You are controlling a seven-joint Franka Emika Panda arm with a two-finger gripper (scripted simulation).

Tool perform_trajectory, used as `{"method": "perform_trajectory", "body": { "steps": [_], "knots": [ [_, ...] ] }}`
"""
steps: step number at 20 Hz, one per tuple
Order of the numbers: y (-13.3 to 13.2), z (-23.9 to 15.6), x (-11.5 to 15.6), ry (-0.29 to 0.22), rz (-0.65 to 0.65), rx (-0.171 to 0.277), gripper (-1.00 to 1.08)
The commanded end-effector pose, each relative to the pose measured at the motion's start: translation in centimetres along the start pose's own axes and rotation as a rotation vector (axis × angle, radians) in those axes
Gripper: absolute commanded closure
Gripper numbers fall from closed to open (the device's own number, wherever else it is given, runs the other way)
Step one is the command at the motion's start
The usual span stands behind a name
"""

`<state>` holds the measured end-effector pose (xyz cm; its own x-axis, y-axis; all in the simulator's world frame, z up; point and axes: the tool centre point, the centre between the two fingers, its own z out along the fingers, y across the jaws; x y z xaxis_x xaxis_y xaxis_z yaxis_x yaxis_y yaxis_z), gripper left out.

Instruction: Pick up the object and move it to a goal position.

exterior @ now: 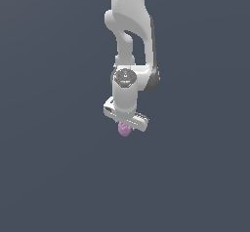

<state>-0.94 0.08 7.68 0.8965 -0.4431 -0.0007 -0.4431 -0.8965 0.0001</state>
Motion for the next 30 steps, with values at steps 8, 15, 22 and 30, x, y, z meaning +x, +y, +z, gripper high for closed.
{"method": "perform_trajectory", "body": {
  "steps": [8,15,22,30],
  "knots": [
    [-2.1,-5.4,-3.2,0.001,-0.001,0.001,1.08],
    [-4.6,-12.1,-7.0,0.002,0.000,-0.001,1.08],
    [-7.2,-18.9,-10.8,0.002,0.000,-0.002,1.08],
    [-9.4,-24.5,-13.8,0.002,0.000,-0.001,1.08]
  ]
}}
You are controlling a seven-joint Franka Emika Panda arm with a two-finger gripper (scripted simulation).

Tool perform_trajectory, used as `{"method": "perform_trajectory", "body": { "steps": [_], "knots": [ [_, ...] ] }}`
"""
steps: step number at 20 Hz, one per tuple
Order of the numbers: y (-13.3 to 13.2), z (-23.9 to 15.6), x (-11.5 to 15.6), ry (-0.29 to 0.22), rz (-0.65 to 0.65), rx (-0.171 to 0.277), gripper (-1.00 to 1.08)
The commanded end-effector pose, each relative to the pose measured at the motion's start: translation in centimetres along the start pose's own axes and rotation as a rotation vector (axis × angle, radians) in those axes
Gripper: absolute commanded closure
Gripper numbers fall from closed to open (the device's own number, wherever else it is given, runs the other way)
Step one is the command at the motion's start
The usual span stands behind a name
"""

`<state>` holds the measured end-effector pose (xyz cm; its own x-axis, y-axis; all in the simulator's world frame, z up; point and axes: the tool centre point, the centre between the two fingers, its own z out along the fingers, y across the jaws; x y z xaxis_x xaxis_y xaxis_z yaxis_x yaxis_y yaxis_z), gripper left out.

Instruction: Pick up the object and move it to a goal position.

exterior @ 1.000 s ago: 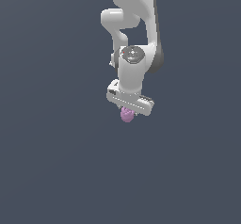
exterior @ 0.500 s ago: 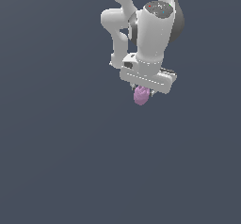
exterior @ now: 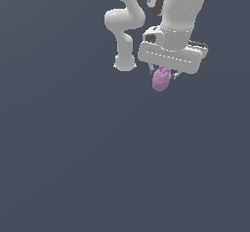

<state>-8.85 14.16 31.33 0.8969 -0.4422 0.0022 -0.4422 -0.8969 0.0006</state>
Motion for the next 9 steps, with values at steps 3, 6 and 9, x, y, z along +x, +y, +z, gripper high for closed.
{"method": "perform_trajectory", "body": {
  "steps": [3,6,9],
  "knots": [
    [-0.9,-2.1,-1.1,-0.002,0.001,0.000,1.08],
    [-1.2,-2.8,-1.4,-0.002,0.001,0.000,1.08],
    [-1.3,-3.0,-1.5,-0.002,0.001,0.000,1.08]
  ]
}}
